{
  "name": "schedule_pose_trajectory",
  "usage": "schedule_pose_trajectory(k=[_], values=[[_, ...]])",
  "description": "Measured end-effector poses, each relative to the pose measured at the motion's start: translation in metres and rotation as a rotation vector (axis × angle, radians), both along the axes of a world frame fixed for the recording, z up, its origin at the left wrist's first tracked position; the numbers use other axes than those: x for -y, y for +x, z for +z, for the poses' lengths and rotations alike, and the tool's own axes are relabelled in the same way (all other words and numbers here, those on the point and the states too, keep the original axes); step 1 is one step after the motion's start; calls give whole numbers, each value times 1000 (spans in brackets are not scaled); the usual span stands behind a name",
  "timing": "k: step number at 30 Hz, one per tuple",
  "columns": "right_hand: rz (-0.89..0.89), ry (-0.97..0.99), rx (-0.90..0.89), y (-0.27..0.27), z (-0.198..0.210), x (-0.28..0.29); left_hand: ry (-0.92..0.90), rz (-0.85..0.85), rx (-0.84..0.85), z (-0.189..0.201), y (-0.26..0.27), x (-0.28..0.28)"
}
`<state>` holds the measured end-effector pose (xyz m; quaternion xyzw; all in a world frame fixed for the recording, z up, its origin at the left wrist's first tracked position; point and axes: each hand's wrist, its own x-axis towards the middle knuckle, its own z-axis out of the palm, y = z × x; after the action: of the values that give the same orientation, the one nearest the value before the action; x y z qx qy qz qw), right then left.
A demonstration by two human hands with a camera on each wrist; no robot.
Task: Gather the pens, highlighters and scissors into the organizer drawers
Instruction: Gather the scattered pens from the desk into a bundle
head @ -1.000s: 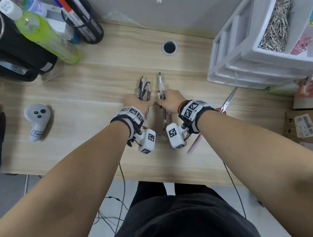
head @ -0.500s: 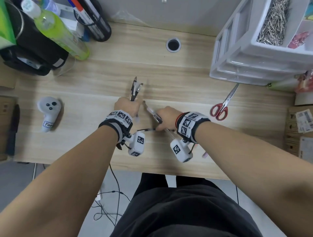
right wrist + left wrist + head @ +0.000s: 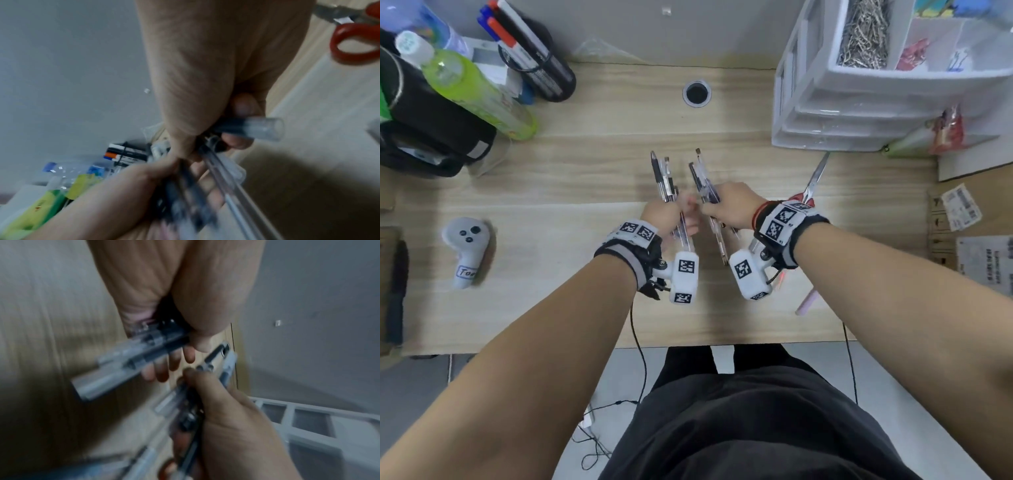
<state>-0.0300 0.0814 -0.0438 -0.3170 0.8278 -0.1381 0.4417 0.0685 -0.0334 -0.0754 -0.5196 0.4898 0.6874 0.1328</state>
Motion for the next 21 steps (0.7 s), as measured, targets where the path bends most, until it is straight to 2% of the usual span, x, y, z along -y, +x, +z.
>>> schedule_pose_trajectory(k=[2, 5, 11, 15, 18, 20, 21], values=[[29, 12, 5, -2, 16, -7, 123, 24, -34, 10, -18, -20], [6, 75, 5, -9, 31, -26, 168, 6, 7, 22, -38, -44], [-226, 176, 169, -18, 38, -81, 455, 26, -53, 39, -57, -90], [-236, 230, 323, -8, 27, -104, 390, -230, 45, 39, -62, -117], [-410, 143, 494, -1, 21, -124, 303, -259, 134, 34, -60, -126], [-567, 84, 464, 0, 22, -146, 238, -213, 146, 26, -57, -122], [-658, 101, 371, 1, 20, -160, 171, -226, 154, 22, -55, -117]])
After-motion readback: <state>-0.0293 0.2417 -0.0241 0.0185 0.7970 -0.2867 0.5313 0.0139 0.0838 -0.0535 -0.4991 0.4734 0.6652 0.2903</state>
